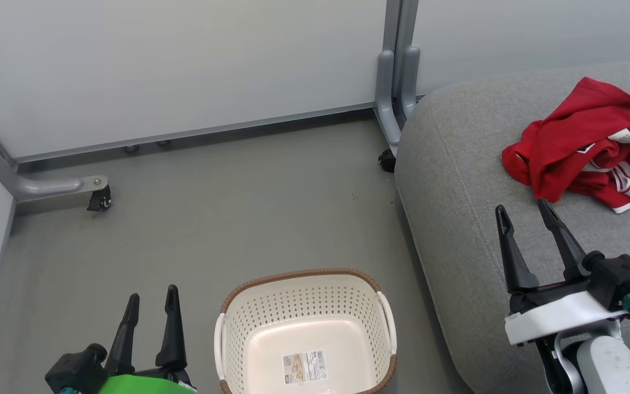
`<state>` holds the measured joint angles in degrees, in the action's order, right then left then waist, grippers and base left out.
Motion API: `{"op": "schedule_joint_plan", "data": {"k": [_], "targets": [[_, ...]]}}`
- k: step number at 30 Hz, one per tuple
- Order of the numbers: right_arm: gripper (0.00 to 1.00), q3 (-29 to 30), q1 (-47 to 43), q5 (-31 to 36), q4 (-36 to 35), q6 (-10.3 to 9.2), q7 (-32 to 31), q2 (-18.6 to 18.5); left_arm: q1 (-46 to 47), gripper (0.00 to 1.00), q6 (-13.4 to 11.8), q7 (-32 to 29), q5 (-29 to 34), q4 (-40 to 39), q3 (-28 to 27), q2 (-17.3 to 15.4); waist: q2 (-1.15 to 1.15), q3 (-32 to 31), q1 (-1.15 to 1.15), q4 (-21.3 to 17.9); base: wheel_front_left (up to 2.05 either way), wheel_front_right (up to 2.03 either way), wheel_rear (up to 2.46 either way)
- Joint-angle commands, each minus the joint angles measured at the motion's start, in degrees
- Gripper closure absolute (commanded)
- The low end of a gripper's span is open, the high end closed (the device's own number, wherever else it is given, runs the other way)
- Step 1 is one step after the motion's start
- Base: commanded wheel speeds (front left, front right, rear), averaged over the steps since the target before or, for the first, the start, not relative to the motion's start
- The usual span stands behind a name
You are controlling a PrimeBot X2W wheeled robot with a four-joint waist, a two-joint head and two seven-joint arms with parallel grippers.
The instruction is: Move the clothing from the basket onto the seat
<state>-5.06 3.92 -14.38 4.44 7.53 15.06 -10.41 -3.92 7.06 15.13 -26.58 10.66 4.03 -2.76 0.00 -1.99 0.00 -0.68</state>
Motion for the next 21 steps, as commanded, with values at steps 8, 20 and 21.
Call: {"op": "schedule_joint_plan", "data": {"k": [8,20,21], "targets": [[0.0,-0.14,0.56,-0.12,-0.27,-0.09,0.16,-0.87,-0.27,0.0,0.45,0.0,-1.14,0.67,-0.97,-0.25,0.0,0.21,0.0,-0.23,0.0,0.0,0.0],[1.0,0.66,-0.1,-7.47,1.13,0.01,-1.81,0.08,0.68,1.0,0.19,-1.64,-7.38,1.09,-1.11,-0.22,0.0,0.38,0.0,-0.24,0.0,0.0,0.0],[1.0,0.81,-0.04,-8.64,1.28,0.0,-2.12,0.16,0.86,1.0,0.19,-1.92,-8.4,1.16,-1.2,-0.29,0.0,0.4,0.0,-0.23,0.0,0.0,0.0]]}}
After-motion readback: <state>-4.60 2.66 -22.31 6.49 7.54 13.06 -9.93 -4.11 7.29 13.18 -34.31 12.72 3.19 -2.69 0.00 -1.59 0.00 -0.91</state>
